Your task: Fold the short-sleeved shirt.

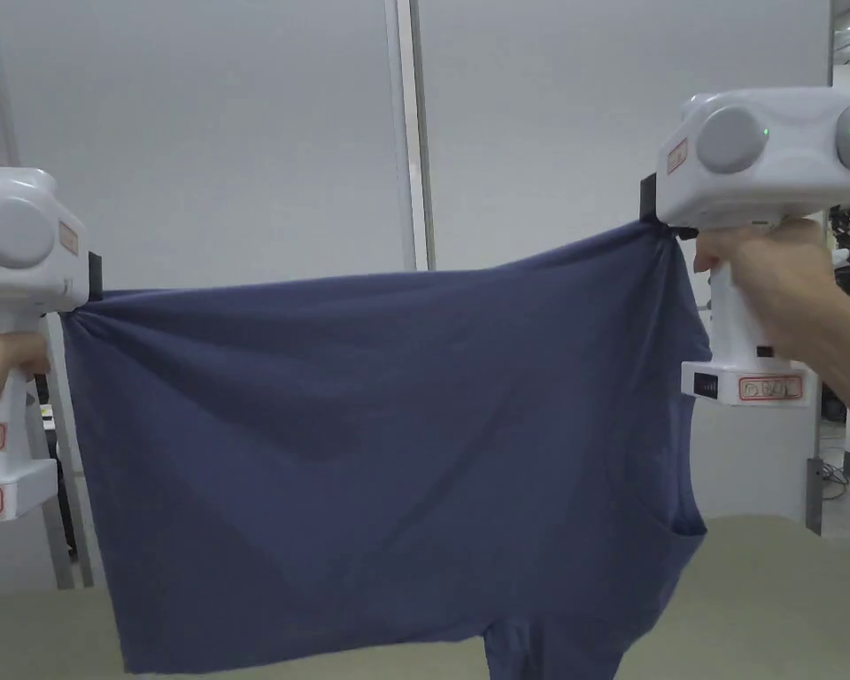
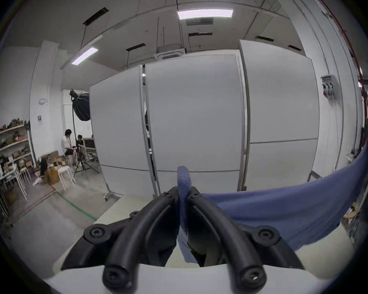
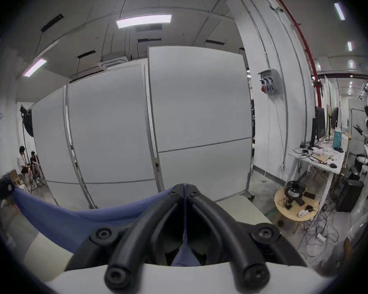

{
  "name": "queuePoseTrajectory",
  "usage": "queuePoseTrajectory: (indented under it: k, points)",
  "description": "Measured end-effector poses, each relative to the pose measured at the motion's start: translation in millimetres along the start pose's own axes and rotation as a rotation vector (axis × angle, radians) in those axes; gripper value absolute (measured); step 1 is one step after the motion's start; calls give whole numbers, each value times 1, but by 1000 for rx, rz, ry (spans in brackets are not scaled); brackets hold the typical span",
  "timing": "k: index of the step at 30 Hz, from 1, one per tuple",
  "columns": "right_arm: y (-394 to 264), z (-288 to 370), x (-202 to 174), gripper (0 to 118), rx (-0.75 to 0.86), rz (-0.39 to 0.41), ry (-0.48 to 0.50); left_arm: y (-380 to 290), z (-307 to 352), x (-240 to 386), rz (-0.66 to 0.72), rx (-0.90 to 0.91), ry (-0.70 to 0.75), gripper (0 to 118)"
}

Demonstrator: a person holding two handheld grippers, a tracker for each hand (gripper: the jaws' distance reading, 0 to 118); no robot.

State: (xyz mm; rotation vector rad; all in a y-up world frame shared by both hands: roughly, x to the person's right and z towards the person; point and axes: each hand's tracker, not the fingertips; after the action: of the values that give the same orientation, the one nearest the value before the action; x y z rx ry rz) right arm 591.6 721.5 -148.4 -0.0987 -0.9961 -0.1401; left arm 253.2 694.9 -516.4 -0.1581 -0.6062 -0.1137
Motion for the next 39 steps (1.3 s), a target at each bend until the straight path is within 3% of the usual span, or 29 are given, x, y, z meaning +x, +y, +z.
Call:
queuePoseTrajectory:
  k: [3,5,14,20,24,31,39]
  points:
    - [-28,-9,0,1,-49,78,-23,-30,-13,15,-80,-60,11,6]
    - [-56,-21,4,1,-108,59,-22,-59,-28,20,-70,-108,1,6]
    - [-265,-97,10,1,-418,121,-62,-268,-102,58,-171,-435,-12,6]
    - [-415,-125,25,1,-673,59,-3,-402,-138,67,-147,-611,-6,6]
    - [-486,-114,28,1,-792,118,-52,-462,-141,62,-174,-705,3,6]
    - [-523,-52,52,1,-838,37,-28,-502,-81,26,-160,-728,-24,6]
    - [-528,79,72,1,-856,23,3,-532,87,9,-244,-717,-55,6]
